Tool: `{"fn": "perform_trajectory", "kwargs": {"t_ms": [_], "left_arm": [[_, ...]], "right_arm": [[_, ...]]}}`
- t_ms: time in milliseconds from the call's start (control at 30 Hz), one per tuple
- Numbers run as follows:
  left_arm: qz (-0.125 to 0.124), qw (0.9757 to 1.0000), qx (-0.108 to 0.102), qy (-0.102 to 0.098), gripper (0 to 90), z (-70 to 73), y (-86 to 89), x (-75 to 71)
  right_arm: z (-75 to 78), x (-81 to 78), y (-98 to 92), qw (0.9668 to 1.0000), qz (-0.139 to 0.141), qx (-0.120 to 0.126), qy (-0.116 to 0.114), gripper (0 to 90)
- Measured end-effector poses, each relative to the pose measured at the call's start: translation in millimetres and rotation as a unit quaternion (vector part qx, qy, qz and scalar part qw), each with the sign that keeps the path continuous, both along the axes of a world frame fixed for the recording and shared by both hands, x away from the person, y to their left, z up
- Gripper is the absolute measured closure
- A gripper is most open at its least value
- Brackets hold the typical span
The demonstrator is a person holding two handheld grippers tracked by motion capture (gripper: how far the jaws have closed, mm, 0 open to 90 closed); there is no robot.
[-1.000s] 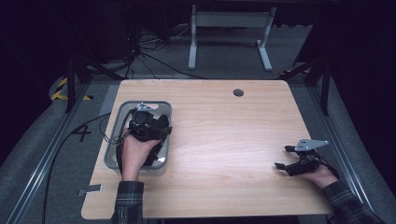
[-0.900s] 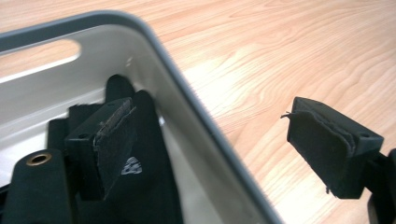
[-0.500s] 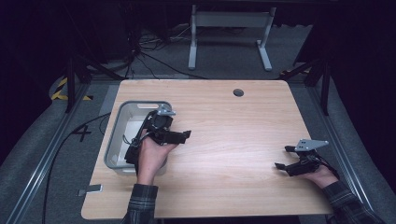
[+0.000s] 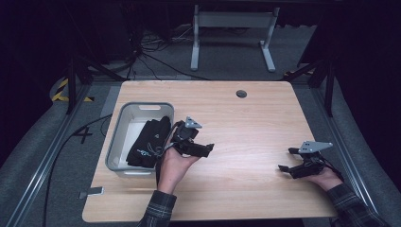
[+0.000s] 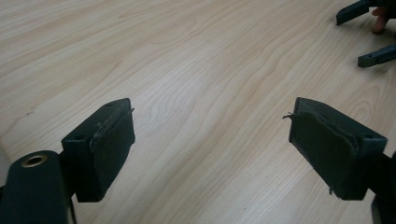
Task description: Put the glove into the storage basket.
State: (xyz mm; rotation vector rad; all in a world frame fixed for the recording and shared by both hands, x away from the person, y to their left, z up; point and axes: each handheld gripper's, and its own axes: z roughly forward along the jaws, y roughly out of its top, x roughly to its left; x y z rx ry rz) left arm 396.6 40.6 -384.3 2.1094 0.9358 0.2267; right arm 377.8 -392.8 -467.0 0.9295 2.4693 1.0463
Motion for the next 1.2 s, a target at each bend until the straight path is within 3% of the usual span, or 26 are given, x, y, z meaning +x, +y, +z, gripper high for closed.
{"fn": "perform_trajectory", "kwargs": {"t_ms": [400,733,1067,1200], "left_arm": [[-0.021,0.9997,0.004,-0.012,13.8,-26.1,-31.9,-14.3],[-0.043,0.9989,0.020,0.000,9.9,-52.8,-54.2,-21.8],[-0.060,0.9968,0.051,0.004,4.4,-76.9,-75.8,-26.1],[-0.065,0.9948,0.077,-0.005,1.9,-85.2,-83.0,-27.6]], "right_arm": [[0.0,0.0,0.1,1.0000,0.001,0.000,0.000,10.9],[-0.1,0.1,0.1,1.0000,0.001,0.000,0.000,10.7],[-0.1,0.1,0.1,1.0000,0.001,0.000,0.000,10.6],[-0.1,0.0,0.1,1.0000,0.001,0.000,0.000,10.5]]}}
